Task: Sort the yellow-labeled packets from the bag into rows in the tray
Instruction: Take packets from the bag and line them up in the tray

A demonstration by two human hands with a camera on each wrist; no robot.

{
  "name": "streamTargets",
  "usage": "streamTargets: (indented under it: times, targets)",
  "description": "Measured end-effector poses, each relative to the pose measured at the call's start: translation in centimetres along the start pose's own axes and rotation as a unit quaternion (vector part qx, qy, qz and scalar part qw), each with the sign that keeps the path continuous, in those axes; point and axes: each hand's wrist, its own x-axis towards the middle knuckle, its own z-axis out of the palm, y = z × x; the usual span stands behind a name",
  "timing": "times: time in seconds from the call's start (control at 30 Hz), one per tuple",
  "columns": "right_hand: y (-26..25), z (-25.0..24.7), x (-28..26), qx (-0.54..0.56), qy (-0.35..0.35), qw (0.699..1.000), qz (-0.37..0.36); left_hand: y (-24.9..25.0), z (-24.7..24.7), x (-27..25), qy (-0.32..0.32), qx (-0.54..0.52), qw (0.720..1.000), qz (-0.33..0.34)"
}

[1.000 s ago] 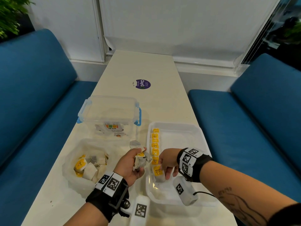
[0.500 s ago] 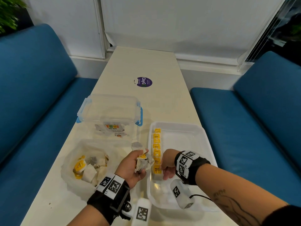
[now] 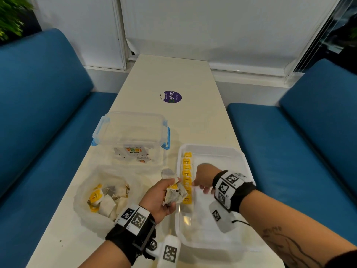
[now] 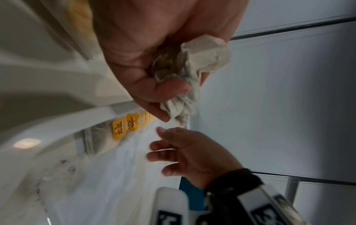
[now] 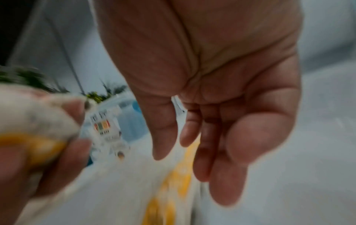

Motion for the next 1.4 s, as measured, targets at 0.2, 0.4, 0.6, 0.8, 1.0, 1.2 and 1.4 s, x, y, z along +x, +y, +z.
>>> streamTargets:
  times: [0.2,0.4,0.6,0.8,1.0,1.2,1.4]
  targets:
    - [-0.6,-3.8,-4.2,0.134,0.067,0.972,-0.179,0.2,0.7,-0.3,-0.028,0.095,0.995,-0.021]
    - [-0.2,-2.2,-5.1,0.163,0.018,0.963,-0.214,0.2,1.8,-0.4,-0.062,0.211,0.976,-0.010]
    - [1.0,-1.6,-4.9,0.193,0.039,0.958,-0.206,0.2,1.9,-0.7,-0.120,0.179,0.975,-0.058]
    - [2.4,-2.2,-4.9,0.359,0.057,0.890,-0.276,0.3,1.0,0.2,-0.161,-0.001,0.979,-0.121]
    - [2.1,-1.7,-4.9,0.292,0.029,0.911,-0.290,0.2,2.5,-0.2,-0.152,0.089,0.984,-0.036]
    - [2.1,-2.3,-5.8,0.407,0.075,0.891,-0.187,-0.1,2.4,0.2,-0.078,0.116,0.989,0.049]
    - [1.3,-1.0,-5.9,0.293,0.160,0.923,-0.193,-0.4,2.7,0.4,-0.051,0.139,0.986,0.071]
